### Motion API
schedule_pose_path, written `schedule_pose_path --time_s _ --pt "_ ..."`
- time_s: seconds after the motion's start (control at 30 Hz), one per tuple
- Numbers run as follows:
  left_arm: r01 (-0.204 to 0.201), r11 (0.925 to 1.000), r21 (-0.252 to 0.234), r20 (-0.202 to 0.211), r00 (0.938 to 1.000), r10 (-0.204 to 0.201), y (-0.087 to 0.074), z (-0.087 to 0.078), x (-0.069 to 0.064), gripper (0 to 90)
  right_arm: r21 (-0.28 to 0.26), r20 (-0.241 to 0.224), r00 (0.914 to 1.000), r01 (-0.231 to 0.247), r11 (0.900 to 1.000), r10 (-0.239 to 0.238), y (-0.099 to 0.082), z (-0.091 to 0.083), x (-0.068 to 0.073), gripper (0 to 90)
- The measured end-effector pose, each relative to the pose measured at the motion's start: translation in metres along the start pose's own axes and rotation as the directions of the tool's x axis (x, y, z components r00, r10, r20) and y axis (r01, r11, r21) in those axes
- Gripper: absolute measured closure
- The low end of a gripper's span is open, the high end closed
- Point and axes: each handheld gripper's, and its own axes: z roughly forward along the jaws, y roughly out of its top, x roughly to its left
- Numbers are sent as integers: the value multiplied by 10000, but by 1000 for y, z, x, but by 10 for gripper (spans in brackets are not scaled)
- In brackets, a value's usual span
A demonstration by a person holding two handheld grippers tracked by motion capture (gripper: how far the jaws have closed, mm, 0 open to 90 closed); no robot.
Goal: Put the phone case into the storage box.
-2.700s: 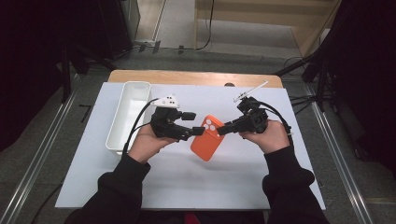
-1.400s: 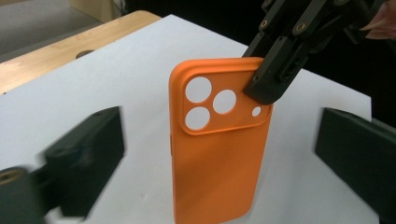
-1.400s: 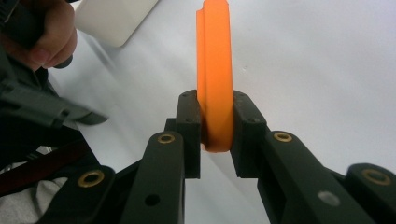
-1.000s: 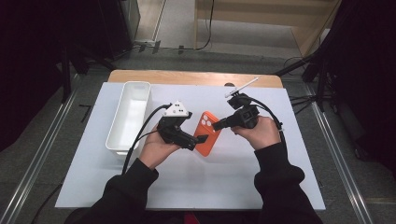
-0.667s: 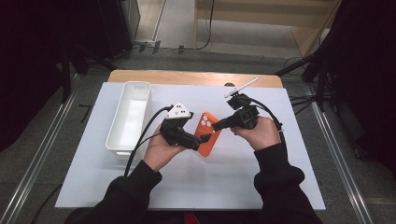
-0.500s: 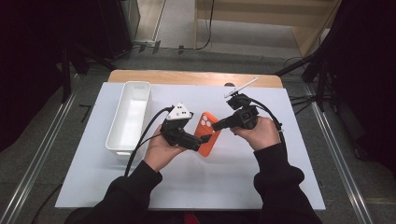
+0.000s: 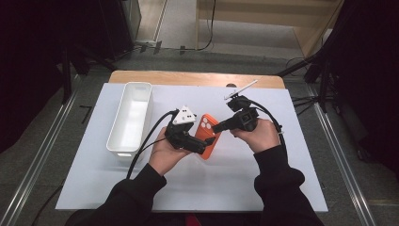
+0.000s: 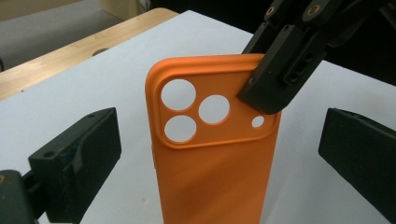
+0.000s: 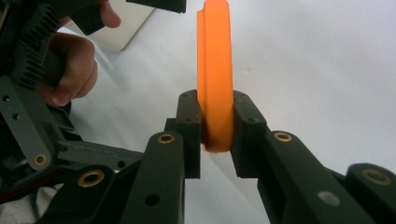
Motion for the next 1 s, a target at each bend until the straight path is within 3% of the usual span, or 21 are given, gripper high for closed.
schedule_pose_path --time_s 0.07,0.63,0.73,0.83,1.0 --pt "110 9995 -279 -198 9997 -115 -2 0 -2 0 31 -4 10000 14 10000 -14 0 1 0 744" --pt "176 9998 -70 -427 9989 -179 -9 13 -9 0 -36 -33 10000 40 10000 -40 0 0 5 744" --pt "401 9989 -228 -471 9980 -411 -13 16 -8 0 -16 -49 10000 14 10000 -14 0 0 5 744" --pt "356 9992 -160 -584 9976 -364 -14 17 -7 0 -15 -37 10000 9 10000 -9 0 1 5 744" --pt "502 9978 -441 -705 9961 -532 -14 18 -11 0 -25 -30 10000 10 10000 -10 0 1 6 744"
